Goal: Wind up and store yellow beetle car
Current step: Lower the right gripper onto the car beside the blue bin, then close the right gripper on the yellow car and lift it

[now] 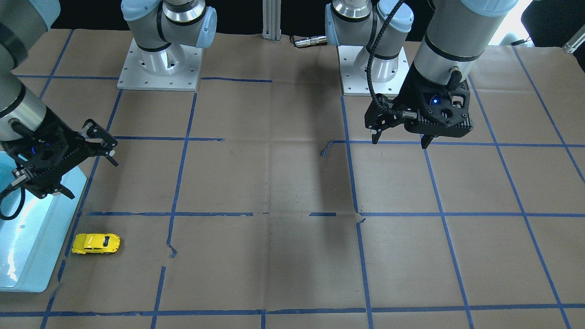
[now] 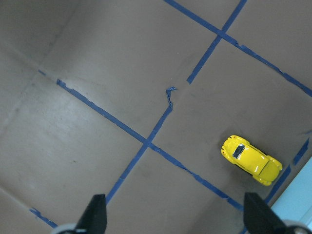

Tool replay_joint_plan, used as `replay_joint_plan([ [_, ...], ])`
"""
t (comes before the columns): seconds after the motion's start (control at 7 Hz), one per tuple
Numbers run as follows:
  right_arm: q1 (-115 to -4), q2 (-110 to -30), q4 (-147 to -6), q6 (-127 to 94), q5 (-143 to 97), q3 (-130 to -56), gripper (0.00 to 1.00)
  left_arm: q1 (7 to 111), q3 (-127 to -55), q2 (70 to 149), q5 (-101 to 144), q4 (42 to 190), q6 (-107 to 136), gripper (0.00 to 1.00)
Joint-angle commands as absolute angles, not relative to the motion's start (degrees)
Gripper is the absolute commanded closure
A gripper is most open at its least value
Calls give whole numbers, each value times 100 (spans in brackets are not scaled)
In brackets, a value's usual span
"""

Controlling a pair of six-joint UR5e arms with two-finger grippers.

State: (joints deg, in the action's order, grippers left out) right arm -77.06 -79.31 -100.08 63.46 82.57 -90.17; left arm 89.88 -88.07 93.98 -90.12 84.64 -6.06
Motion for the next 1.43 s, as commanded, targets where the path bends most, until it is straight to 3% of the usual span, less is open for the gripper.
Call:
replay_joint_plan([
  [0.0,-7532,-7579,-10107,8779,8793,-9106,0,8974,-8772,9483,-8904,8446,-606,0],
  [0.29,-7558,-7322,-10642,9452,8824,-9315,0,8974,-8737,9500,-8886,8446,-606,0],
  [0.57,-7567,-6920,-12027,10358,8833,-9771,0,8982,-8771,9492,-8877,8446,-606,0],
  [1.29,-7541,-6128,-12549,11161,8763,-9685,0,8991,-8736,9518,-8877,8438,-615,0],
])
